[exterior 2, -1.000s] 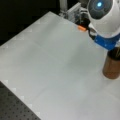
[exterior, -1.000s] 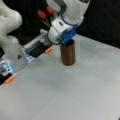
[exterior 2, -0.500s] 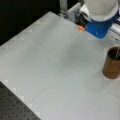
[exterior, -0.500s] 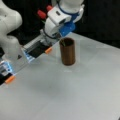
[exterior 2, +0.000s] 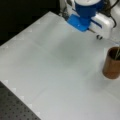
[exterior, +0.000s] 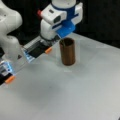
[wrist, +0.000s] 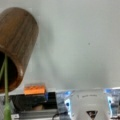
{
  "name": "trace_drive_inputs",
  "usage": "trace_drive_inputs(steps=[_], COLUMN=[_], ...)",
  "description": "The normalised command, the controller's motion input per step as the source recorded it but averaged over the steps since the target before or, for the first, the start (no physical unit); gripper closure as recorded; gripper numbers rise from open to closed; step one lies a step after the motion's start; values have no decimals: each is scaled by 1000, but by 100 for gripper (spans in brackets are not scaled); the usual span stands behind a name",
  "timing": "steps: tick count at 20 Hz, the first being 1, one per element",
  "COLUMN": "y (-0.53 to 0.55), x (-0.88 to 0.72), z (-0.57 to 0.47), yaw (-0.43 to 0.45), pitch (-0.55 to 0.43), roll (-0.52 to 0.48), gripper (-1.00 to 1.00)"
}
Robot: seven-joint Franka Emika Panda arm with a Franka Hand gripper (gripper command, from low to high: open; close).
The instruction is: Flower insertion into a vase
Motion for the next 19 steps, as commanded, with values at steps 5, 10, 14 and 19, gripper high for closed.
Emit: trace_drive_inputs(steps=[5, 10, 14, 19], y=[-416, -141, -14, 49], x=[-105, -110, -97, -93], z=[-243, -257, -154, -160], yaw=[106, 106, 114, 96], pitch=[-337, -236, -172, -134], roll=[-45, -83, -74, -81], gripper=[-100, -100, -100, -100])
